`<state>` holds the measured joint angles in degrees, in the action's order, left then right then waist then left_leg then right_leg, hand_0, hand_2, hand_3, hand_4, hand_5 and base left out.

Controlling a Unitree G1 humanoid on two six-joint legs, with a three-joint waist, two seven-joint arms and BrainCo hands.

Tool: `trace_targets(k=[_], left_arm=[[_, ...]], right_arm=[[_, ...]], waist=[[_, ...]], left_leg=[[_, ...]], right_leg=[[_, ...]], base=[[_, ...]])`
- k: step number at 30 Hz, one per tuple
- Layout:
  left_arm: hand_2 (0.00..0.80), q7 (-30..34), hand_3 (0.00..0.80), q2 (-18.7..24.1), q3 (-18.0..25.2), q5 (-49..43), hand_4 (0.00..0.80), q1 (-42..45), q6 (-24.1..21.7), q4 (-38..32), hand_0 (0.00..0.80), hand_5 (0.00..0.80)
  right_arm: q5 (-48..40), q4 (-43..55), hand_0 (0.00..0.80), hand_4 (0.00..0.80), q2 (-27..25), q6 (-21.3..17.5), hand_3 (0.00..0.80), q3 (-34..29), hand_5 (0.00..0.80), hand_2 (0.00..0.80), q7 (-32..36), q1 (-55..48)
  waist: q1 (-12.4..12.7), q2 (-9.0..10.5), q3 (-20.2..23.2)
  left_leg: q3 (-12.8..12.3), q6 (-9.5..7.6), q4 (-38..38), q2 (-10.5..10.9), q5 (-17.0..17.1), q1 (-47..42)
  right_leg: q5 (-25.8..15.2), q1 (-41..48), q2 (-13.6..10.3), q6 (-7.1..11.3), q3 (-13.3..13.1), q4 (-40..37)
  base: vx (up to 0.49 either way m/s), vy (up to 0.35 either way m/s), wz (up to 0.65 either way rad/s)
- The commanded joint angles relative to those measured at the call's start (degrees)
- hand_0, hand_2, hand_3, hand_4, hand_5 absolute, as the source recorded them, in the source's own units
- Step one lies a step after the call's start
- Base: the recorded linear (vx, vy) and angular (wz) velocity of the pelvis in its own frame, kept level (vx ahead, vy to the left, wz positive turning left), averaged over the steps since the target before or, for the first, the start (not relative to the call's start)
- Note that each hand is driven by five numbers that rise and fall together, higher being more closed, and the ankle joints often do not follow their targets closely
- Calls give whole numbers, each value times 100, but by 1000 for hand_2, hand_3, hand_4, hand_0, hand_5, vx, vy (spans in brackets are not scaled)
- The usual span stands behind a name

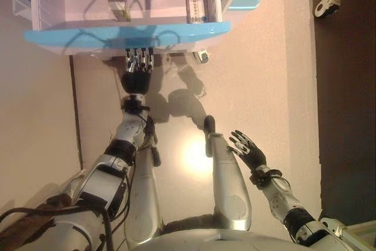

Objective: Open the drawer and pick up the medicine

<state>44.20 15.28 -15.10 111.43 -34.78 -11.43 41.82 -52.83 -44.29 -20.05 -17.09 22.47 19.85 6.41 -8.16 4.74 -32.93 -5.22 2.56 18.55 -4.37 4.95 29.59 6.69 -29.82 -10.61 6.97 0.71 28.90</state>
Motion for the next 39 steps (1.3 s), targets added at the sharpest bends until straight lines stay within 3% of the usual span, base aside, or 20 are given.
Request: trace_targets(k=[1,15,24,25,28,30,32,33,34,39], left_arm=[[800,1187,800,60,690,-176,800,-92,59,-441,800,800],[800,1848,800,-599,451,-473,800,1472,274,-142,800,800],[800,1601,800,-607,730,-200,800,1890,442,679,800,800],[800,1536,800,-597,767,-230,800,1914,412,761,800,800],[800,1468,800,-593,834,-189,800,1922,436,894,800,800],[800,1374,800,-596,887,-226,800,1922,439,921,800,800],[794,1271,794,-612,894,-220,794,1941,424,960,794,794],[540,1162,540,-621,917,-261,540,1951,446,977,540,540],[0,957,0,-630,938,-273,0,1939,454,1009,0,0],[0,436,0,-584,1100,-223,0,1805,419,1203,0,0]], right_arm=[[299,269,0,0,308,251,0,150,0,0,25,-670],[326,462,0,0,460,334,0,18,0,0,-60,-762],[370,318,0,0,512,330,0,-11,0,0,21,-709],[365,273,0,0,515,320,0,-8,0,0,36,-714],[390,245,0,0,548,312,0,-24,0,0,38,-710],[389,243,0,0,550,314,0,-24,0,0,45,-693],[402,236,0,0,556,333,0,-20,0,0,39,-701],[386,197,0,0,554,319,0,-25,0,0,57,-698],[368,154,0,0,561,305,0,-33,0,0,68,-684],[404,11,0,0,575,300,0,-51,0,0,116,-638]], waist=[[260,-88,314],[490,-42,314],[551,14,314],[564,4,314],[567,6,314],[568,22,314],[579,17,314],[584,13,314],[590,6,314],[570,0,314]], left_leg=[[-228,-546,699,434,-1019,14],[-121,-560,618,422,-948,-5],[-87,-566,685,387,-965,26],[-45,-539,744,381,-1158,-65],[-41,-549,769,376,-1169,-58],[-77,-583,723,378,-991,19],[-36,-555,788,382,-1177,-68],[-33,-553,796,384,-1182,-66],[-31,-557,805,385,-1186,-66],[-36,-564,890,383,-1226,-82]], right_leg=[[-624,-107,268,-357,480,-319],[-675,-10,286,-314,651,-364],[-633,-28,319,-313,645,-276],[-464,48,325,-260,614,-196],[-477,29,322,-237,607,-162],[-633,-38,316,-284,640,-234],[-470,47,321,-233,615,-162],[-468,48,313,-230,616,-162],[-470,49,305,-224,618,-156],[-440,54,300,-213,595,-80]], base=[[0,0,0],[0,-16,2],[10,3,1],[82,12,2],[-1,0,-1],[-39,-5,4],[87,11,2],[0,0,0],[0,0,0],[8,18,3]])
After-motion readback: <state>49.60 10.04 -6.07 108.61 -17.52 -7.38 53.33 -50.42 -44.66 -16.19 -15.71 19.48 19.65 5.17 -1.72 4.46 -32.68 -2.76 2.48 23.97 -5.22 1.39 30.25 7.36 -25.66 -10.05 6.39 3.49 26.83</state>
